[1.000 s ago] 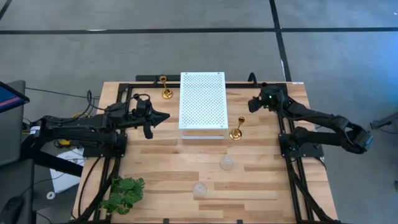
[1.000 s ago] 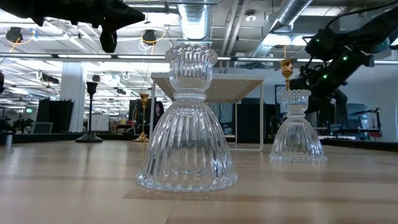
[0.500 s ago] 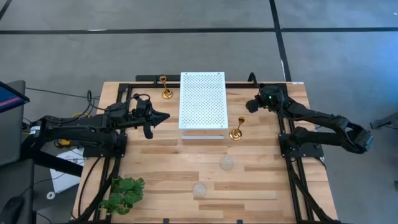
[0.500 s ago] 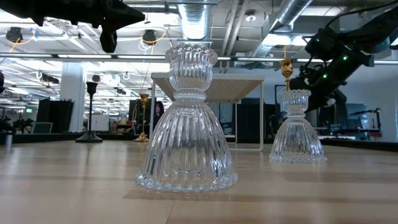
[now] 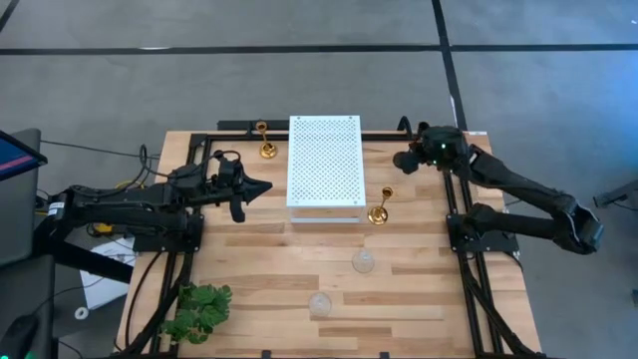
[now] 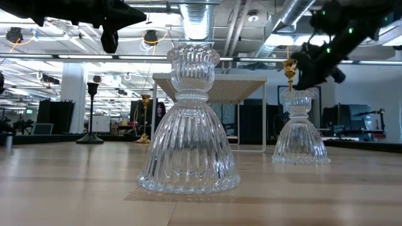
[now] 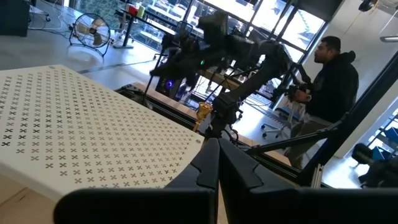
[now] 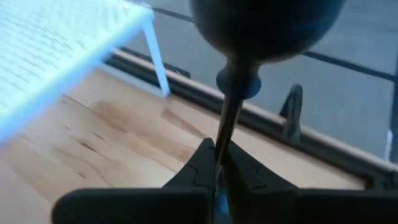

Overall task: Pick & Place candle stick holders
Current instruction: Put the right black candle holder on the shelf

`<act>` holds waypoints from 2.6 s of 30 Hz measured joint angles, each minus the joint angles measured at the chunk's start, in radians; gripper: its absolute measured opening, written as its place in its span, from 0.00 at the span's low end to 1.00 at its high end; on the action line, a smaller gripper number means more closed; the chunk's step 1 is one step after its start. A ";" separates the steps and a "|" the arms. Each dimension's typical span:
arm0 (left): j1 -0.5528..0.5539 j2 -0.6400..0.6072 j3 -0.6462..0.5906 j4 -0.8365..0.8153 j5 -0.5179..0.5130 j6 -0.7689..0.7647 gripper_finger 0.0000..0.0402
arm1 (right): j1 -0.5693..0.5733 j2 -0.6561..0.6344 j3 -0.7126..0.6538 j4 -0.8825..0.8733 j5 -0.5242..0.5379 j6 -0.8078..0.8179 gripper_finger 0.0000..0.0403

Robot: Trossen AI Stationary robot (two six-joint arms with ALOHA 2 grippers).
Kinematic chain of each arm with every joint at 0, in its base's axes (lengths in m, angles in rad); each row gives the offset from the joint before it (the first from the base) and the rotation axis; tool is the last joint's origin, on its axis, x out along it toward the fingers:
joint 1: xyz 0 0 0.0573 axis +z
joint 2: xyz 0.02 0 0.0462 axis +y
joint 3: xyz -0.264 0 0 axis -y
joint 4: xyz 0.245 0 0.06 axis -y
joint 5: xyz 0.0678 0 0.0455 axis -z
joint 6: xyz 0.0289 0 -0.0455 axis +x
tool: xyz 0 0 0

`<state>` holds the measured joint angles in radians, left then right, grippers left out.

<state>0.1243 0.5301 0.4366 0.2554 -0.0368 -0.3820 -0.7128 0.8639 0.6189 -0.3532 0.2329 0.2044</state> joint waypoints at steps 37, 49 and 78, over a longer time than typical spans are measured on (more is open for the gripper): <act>0.000 0.002 0.000 -0.005 0.000 0.012 0.01 | 0.095 0.811 1.044 -0.174 -0.289 -0.155 0.00; 0.001 0.002 0.000 -0.006 -0.041 0.011 0.01 | 0.172 1.044 1.350 -0.259 -0.361 -0.186 0.00; 0.001 0.002 0.000 -0.005 -0.042 0.011 0.01 | 0.149 1.153 1.420 -0.304 -0.341 -0.241 0.00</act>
<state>0.1249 0.5320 0.4362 0.2508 -0.0784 -0.3710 -0.5637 2.0167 2.0384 -0.6568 -0.1081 -0.0364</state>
